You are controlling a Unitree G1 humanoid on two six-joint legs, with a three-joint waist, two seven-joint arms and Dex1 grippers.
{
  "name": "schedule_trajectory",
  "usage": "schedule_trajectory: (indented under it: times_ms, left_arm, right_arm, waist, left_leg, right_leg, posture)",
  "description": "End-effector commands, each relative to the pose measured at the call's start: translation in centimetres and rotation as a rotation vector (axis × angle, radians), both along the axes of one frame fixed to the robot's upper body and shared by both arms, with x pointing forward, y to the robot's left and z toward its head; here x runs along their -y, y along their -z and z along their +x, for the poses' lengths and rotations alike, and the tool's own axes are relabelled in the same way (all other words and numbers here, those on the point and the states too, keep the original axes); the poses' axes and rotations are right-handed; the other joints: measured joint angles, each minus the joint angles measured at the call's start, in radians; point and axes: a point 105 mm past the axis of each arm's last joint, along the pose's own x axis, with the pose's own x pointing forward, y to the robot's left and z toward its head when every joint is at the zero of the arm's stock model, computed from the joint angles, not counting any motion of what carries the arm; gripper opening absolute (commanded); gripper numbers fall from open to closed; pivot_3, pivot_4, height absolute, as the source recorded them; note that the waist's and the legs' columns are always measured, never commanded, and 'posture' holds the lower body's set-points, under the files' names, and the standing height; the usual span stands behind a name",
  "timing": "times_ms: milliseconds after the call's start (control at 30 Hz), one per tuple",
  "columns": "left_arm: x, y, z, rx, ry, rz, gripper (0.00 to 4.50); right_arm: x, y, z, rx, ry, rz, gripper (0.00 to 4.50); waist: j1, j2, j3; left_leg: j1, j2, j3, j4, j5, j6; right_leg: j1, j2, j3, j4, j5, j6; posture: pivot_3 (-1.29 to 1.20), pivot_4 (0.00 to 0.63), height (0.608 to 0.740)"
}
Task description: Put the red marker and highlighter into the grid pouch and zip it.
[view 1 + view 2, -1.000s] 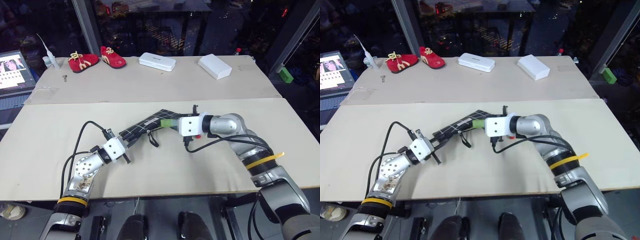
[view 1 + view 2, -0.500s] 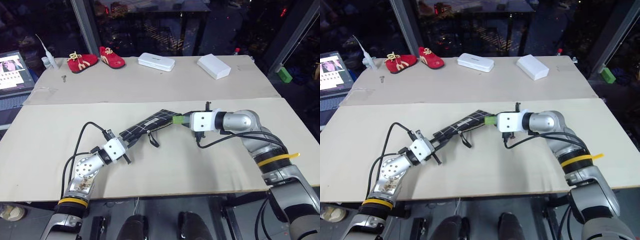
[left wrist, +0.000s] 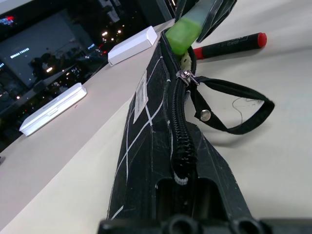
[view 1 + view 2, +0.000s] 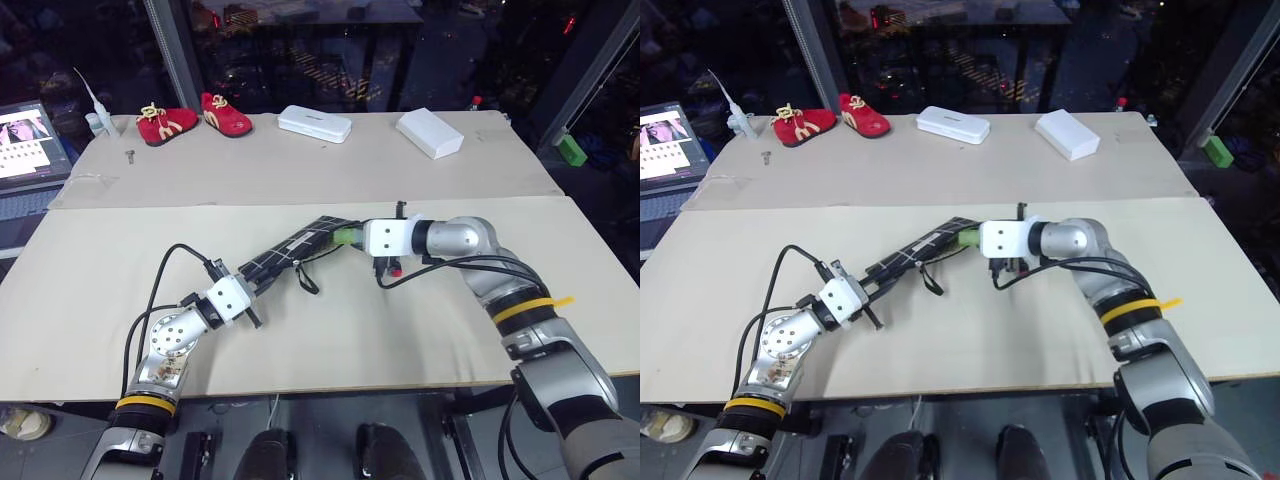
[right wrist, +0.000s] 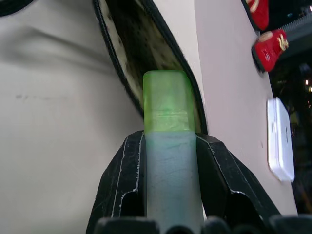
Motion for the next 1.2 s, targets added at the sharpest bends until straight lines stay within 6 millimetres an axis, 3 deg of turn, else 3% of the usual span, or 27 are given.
schedule_trajectory:
  times_ms: [33,367,433,567,667,833,933,1067,1200]
  left_arm:
    - [0.1,-1.3,0.0,0.057,0.015,-0.009,0.00]
    - [0.3,-1.6,0.2,0.062,0.025,-0.011,0.00]
    - [0.2,-1.7,0.2,0.064,0.023,-0.013,0.00]
    - [0.1,-1.6,0.0,0.064,0.020,-0.013,0.00]
    - [0.0,-1.6,0.0,0.062,0.017,-0.012,0.00]
    - [0.0,-1.5,0.1,0.061,0.014,-0.012,0.00]
    - [-0.1,-1.5,0.1,0.060,0.007,-0.011,0.00]
    - [-0.3,-1.4,0.0,0.061,-0.002,-0.010,0.00]
    - [-0.5,-1.3,-0.1,0.058,-0.007,-0.007,0.00]
  right_arm:
    - [-3.5,-0.8,-1.1,0.085,-0.152,-0.042,1.04]
    - [-9.0,0.7,-3.4,0.153,-0.370,-0.047,1.04]
    - [-9.2,0.2,-3.1,0.158,-0.354,-0.019,2.04]
    - [-8.5,-0.4,-2.4,0.146,-0.318,0.012,3.32]
    - [-7.2,-0.8,-1.9,0.143,-0.296,0.013,4.28]
    - [-3.9,-3.8,-0.8,0.105,-0.217,0.117,4.28]
    - [-0.4,-6.2,-1.2,-0.077,-0.159,0.251,4.28]
    - [2.4,-8.0,-2.0,-0.273,-0.079,0.423,4.28]
    - [4.5,-8.6,-0.8,-0.328,0.135,0.537,4.28]
  waist:
    - [-0.003,0.000,0.000]
    - [0.005,0.000,0.000]
    - [0.003,0.000,0.000]
    - [-0.001,0.000,0.000]
    - [0.000,0.000,0.000]
    - [0.004,0.000,0.000]
    - [0.006,0.000,0.000]
    - [0.007,0.000,0.000]
    - [0.002,0.000,0.000]
  left_leg:
    - [0.000,0.000,0.000,0.000,0.000,0.000]
    - [0.000,0.000,0.000,0.000,0.000,0.000]
    - [0.000,0.000,0.000,0.000,0.000,0.000]
    - [0.000,0.000,0.000,0.000,0.000,0.000]
    - [0.000,0.000,0.000,0.000,0.000,0.000]
    - [0.000,0.000,0.000,0.000,0.000,0.000]
    - [0.000,0.000,0.000,0.000,0.000,0.000]
    - [0.000,0.001,-0.002,0.000,0.000,0.000]
    - [0.000,0.001,-0.001,0.000,0.000,0.000]
  right_leg:
    - [0.000,0.000,0.000,0.000,0.000,0.000]
    - [0.000,0.000,0.000,0.000,0.000,0.000]
    - [0.000,0.000,0.000,0.000,0.000,0.000]
    - [0.000,0.000,0.000,0.001,0.000,0.000]
    - [0.000,0.000,0.000,0.001,0.000,0.000]
    - [0.000,0.000,0.000,0.001,0.000,0.000]
    - [0.000,-0.001,0.000,0.000,0.000,0.000]
    - [0.001,-0.001,-0.001,0.000,0.000,0.000]
    - [0.000,-0.003,-0.001,0.000,0.001,-0.001]
  posture:
    - [0.00,0.150,0.740]
    - [0.00,0.150,0.740]
    - [0.00,0.150,0.740]
    - [0.00,0.150,0.740]
    - [0.00,0.150,0.740]
    - [0.00,0.150,0.740]
    - [0.00,0.150,0.740]
    - [0.00,0.150,0.740]
    - [0.00,0.150,0.740]
